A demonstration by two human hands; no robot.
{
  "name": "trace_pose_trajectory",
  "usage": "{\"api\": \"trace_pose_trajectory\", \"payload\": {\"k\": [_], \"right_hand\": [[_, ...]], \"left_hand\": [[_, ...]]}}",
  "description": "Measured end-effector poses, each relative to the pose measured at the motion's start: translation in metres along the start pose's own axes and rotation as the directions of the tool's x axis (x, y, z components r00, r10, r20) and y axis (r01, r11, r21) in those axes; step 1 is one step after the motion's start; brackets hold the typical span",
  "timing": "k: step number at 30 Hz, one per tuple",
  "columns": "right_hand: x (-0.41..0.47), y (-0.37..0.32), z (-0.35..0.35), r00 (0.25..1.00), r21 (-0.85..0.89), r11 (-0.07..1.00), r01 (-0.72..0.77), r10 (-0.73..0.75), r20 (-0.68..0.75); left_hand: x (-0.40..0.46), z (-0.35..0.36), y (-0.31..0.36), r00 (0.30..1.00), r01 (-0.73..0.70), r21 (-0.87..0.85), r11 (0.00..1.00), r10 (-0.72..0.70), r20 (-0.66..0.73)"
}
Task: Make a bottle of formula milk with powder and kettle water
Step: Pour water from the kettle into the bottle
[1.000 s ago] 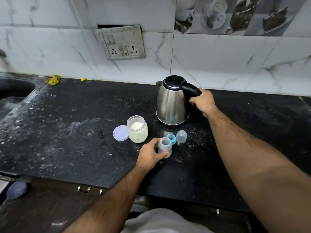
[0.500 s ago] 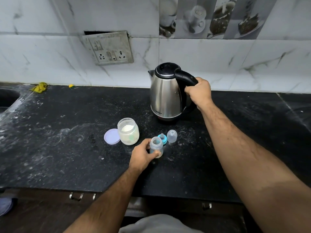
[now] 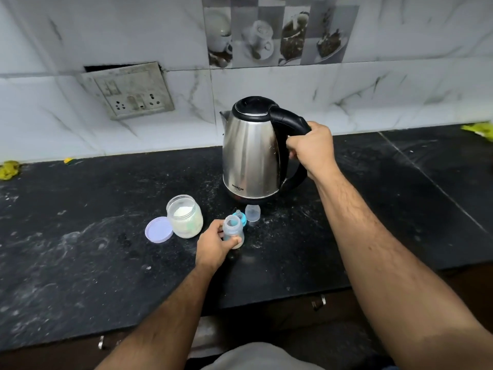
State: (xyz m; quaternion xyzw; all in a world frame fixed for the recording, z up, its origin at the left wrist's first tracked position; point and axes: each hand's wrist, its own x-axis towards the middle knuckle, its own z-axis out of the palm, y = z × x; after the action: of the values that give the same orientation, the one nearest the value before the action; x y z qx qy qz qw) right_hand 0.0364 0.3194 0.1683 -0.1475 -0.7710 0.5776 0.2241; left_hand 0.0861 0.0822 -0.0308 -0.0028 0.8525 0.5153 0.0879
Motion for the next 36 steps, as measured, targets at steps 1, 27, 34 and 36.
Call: {"api": "trace_pose_trajectory", "payload": {"k": [1, 27, 34, 36], "right_hand": [[-0.008, -0.003, -0.002, 1.000, -0.002, 1.000, -0.005, 0.005, -0.006], [-0.127, 0.006, -0.055, 0.987, -0.445, 0.895, -0.013, 0.083, 0.138], [-0.116, 0.003, -0.050, 0.966, -0.536, 0.842, 0.063, 0.084, 0.246], [-0.113, -0.001, -0.048, 0.959, -0.549, 0.832, 0.083, 0.082, 0.270]], "left_hand": [[0.000, -0.001, 0.000, 1.000, -0.002, -0.003, 1.000, 0.002, 0.003], [-0.018, -0.033, -0.002, 0.998, -0.033, 0.038, 0.999, 0.031, 0.052], [-0.018, -0.037, -0.004, 0.998, -0.026, 0.050, 0.998, 0.023, 0.052], [-0.018, -0.038, -0.004, 0.998, -0.027, 0.033, 0.999, 0.025, 0.055]]}}
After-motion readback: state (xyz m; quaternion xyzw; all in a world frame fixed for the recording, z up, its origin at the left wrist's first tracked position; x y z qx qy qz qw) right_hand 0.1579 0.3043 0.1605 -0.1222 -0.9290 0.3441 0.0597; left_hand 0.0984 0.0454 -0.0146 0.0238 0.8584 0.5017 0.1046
